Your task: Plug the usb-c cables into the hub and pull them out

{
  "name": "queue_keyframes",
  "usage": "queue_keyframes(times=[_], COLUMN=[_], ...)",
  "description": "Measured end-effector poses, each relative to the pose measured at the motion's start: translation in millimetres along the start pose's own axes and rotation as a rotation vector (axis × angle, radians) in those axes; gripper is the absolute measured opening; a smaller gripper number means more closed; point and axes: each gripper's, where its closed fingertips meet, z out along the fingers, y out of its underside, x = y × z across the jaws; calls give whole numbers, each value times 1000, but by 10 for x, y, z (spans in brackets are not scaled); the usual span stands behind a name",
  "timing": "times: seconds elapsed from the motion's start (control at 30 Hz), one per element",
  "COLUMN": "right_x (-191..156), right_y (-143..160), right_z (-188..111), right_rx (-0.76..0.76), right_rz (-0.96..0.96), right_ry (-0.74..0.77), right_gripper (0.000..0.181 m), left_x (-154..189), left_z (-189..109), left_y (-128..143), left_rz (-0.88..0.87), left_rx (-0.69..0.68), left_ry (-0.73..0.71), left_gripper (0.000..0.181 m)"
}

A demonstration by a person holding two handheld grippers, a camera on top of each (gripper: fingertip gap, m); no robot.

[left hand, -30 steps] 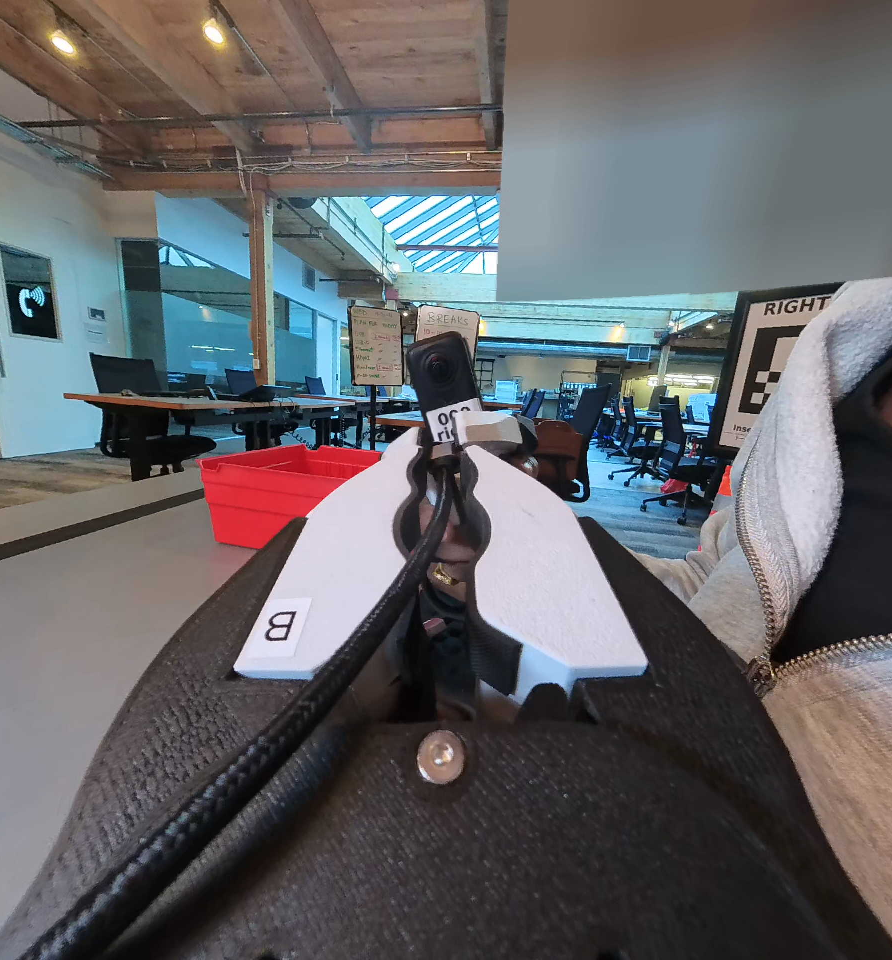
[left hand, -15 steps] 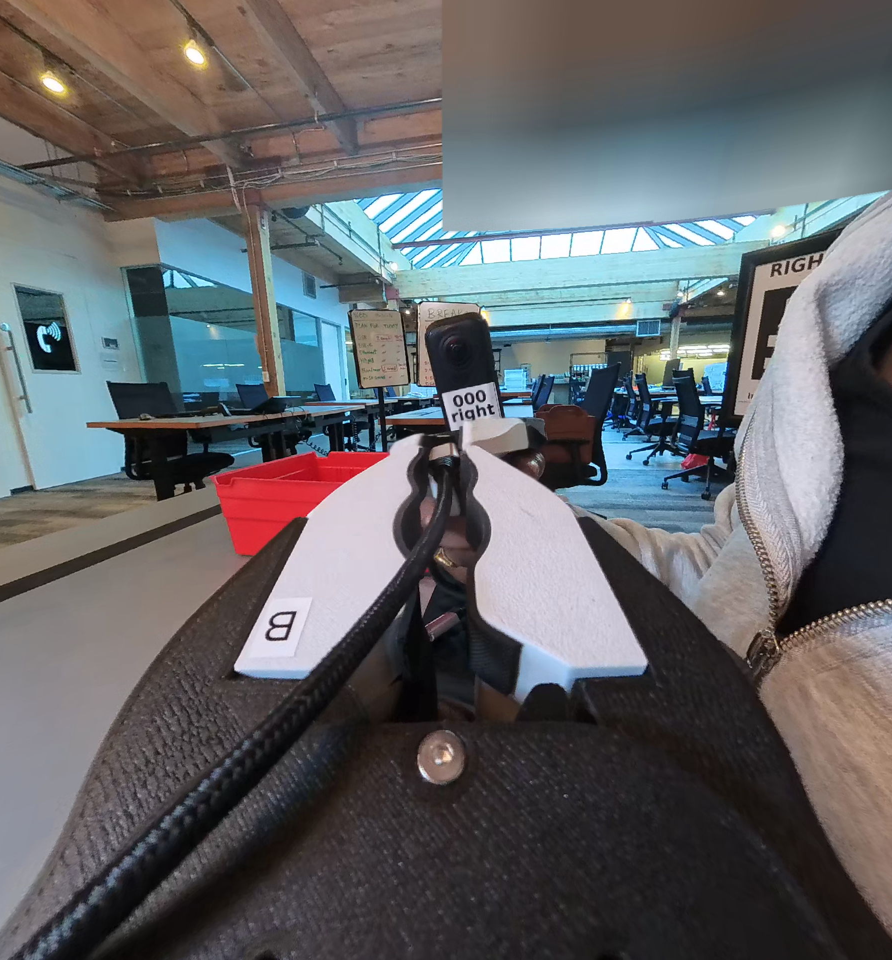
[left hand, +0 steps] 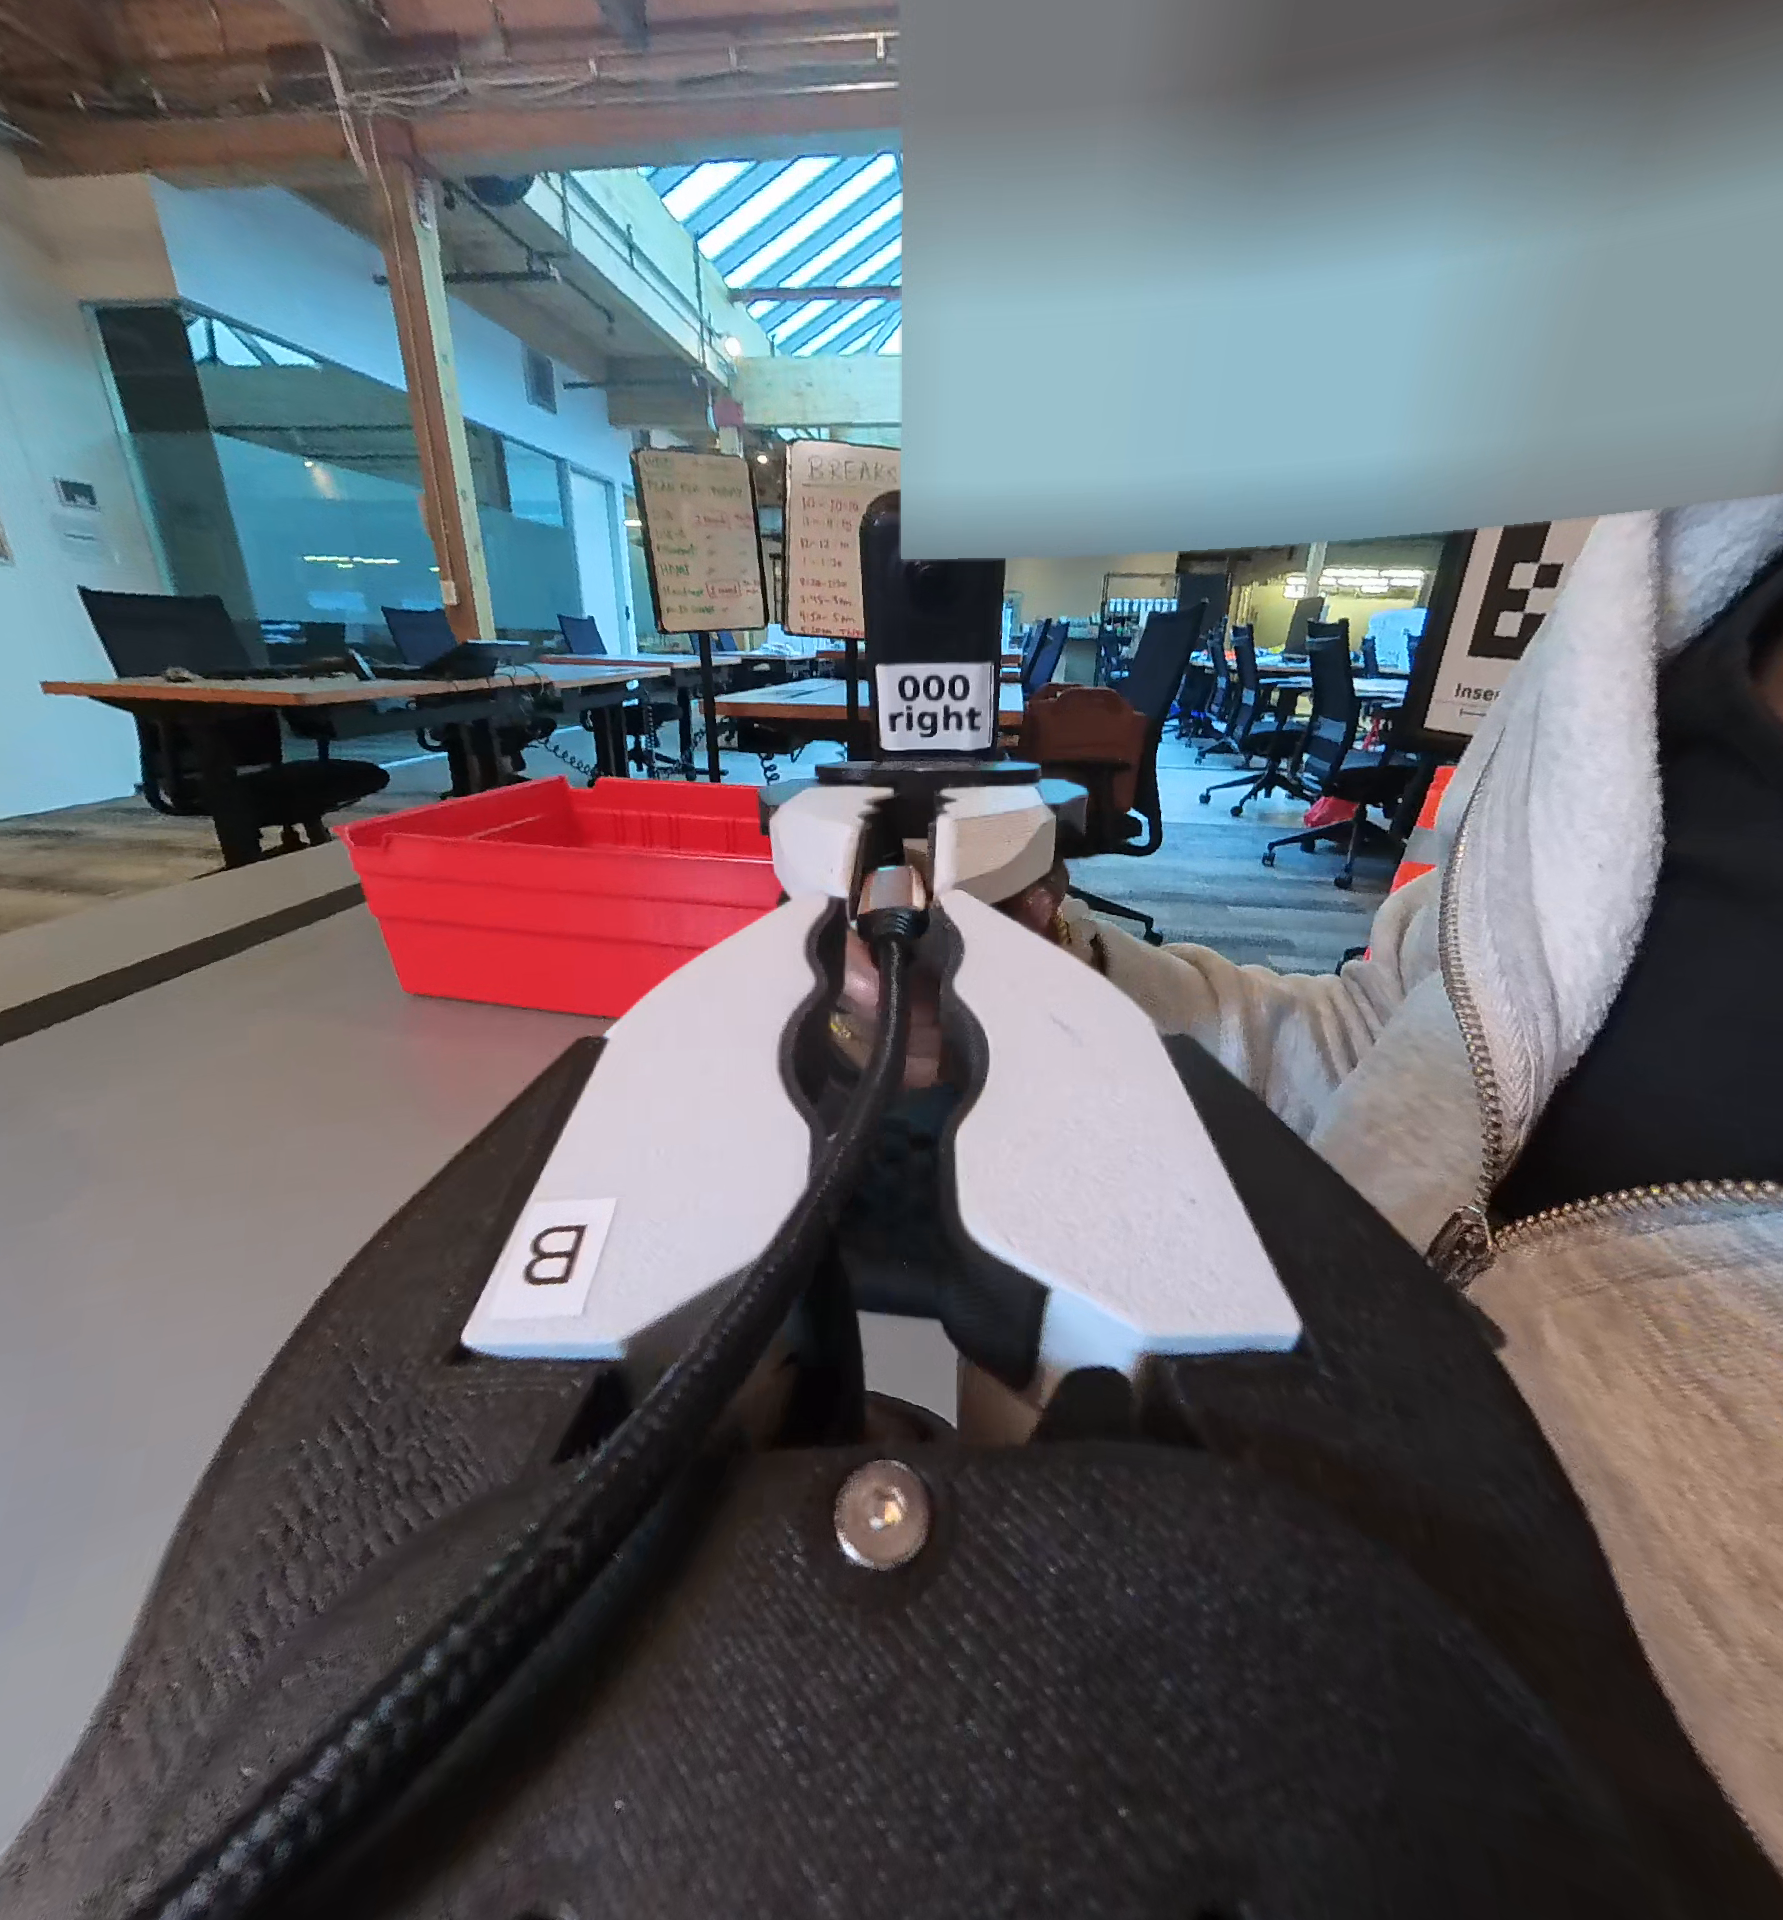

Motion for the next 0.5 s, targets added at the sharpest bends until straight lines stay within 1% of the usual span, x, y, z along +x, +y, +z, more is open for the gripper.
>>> queue_keyframes(times=[0.17,0.5], right_x=[-14,-33], right_y=[16,42], right_z=[8,16], right_rx=[-13,-25], right_rz=[-40,-47], right_ry=[7,-2], right_gripper=[11,12], left_x=[28,43], left_z=[0,-9], left_y=[16,46], left_rz=[-11,-21], left_rx=[-20,-46], left_ry=[20,33], left_gripper=[14,15])
